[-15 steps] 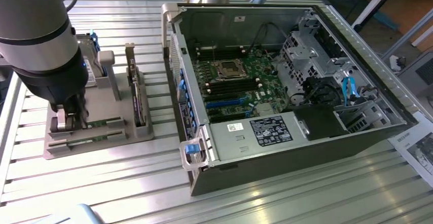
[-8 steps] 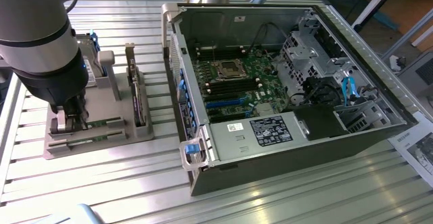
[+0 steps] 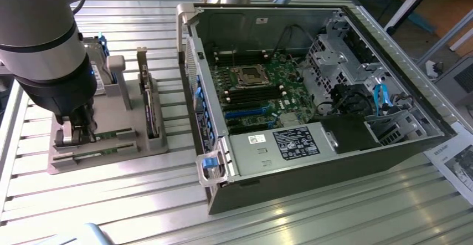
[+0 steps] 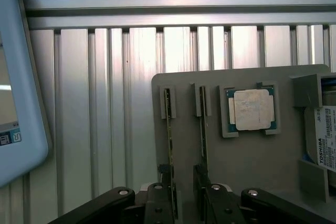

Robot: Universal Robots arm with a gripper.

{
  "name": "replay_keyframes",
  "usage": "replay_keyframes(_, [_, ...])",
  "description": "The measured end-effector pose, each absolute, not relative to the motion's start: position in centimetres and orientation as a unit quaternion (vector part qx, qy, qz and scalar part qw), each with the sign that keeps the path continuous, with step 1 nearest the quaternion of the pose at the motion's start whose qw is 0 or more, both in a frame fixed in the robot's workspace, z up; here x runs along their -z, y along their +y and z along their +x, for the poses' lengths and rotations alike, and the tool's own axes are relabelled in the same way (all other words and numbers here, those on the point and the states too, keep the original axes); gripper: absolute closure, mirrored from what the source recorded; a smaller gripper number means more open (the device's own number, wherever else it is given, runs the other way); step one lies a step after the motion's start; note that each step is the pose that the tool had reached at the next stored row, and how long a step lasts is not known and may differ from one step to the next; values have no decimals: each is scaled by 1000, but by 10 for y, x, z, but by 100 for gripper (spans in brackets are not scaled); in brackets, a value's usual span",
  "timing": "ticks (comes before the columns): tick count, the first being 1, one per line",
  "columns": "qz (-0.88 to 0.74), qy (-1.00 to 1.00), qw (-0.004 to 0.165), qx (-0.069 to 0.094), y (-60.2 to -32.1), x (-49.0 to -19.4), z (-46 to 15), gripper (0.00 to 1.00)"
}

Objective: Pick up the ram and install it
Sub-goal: 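Pick up the ram and move it above insertion slot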

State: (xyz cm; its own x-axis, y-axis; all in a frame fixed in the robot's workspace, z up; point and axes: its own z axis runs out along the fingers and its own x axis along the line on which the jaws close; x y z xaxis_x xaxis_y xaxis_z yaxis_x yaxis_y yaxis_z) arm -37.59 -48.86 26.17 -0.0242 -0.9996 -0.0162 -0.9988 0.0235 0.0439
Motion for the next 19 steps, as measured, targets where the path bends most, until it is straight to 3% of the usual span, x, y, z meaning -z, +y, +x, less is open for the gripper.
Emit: replay_keyframes(19, [699,-715,5,16,-491,-262,-376,69])
